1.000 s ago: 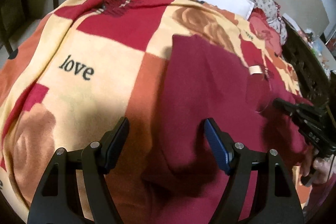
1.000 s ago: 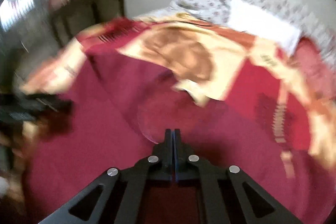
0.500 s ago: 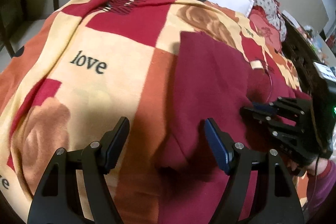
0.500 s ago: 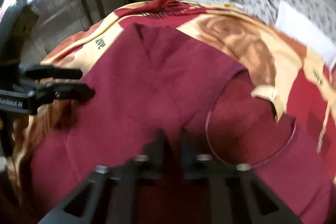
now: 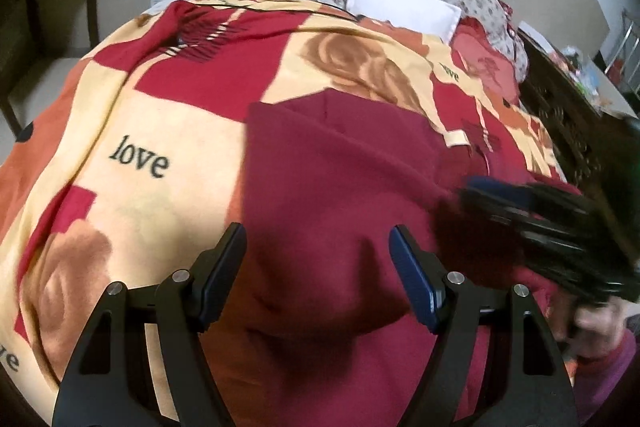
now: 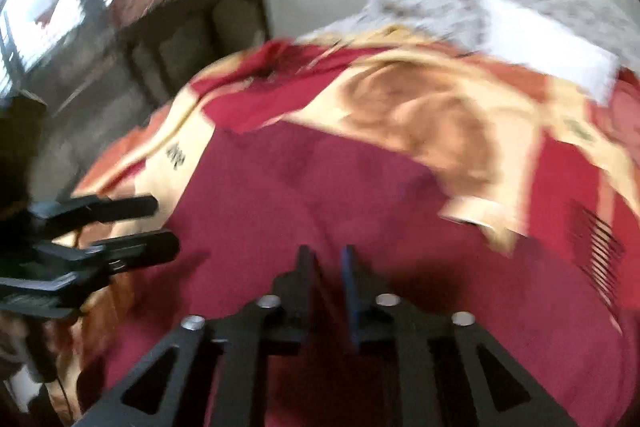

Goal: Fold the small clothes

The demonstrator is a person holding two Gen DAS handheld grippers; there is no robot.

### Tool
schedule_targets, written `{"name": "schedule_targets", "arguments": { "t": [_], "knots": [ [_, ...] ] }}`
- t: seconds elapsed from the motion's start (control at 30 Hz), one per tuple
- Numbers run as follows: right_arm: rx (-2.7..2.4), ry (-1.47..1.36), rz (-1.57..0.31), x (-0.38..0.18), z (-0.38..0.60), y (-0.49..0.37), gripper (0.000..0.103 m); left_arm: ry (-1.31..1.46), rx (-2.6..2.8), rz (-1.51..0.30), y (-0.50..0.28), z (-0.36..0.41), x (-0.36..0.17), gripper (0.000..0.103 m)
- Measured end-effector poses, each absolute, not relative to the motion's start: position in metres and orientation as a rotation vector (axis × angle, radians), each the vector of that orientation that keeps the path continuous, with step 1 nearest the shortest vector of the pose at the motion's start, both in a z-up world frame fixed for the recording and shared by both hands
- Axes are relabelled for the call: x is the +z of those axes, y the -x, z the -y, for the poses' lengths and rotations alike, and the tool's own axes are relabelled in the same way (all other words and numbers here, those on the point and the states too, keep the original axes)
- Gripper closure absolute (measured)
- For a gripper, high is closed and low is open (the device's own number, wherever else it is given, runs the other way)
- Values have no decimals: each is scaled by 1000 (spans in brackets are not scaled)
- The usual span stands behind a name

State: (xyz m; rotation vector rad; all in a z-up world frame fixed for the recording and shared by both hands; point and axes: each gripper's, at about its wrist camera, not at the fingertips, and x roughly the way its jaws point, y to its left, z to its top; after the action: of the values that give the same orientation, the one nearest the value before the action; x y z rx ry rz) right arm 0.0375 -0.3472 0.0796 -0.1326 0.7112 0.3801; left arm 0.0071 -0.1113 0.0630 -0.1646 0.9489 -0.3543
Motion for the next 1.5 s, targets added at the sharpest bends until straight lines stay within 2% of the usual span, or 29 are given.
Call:
{"name": "schedule_targets", "arguments": {
  "t": [0.07,0.3,0.37,0.47,0.53,0.7,0.83,0.87,0.93,0.97,1.0,1.5],
  "knots": [
    [351,70,-713,78,381,-8,61,155,-366,-965,-7,115,58,29],
    [81,64,-821,29,474,37,61,8,-319,-1013,-9,135,33,29],
    [103,-20,-809,43,485,45,61,11,-306,-1010,-5,136,39,29],
    [47,-4,-705,78,494,52,61,65,-328,-986,2,134,54,29],
    [-68,69,-689,90,501,44,55,67,-333,-961,7,135,63,29],
    [-173,89,-812,71,534,-11,54,75,-376,-970,15,148,69,29],
    [-37,-199,-762,66,582,-17,54,68,-374,-997,16,150,65,29],
    [-23,-236,-758,65,588,-15,58,66,-369,-999,17,149,64,29],
    [-7,-283,-753,65,598,-8,72,68,-357,-1006,16,146,61,29],
    [-28,-271,-761,65,599,-6,90,73,-351,-1009,15,145,60,29],
    [-48,-257,-766,65,601,-2,99,86,-345,-1016,15,143,59,29],
    [34,-328,-574,125,605,65,99,135,-380,-1002,24,152,69,29]
  ]
}}
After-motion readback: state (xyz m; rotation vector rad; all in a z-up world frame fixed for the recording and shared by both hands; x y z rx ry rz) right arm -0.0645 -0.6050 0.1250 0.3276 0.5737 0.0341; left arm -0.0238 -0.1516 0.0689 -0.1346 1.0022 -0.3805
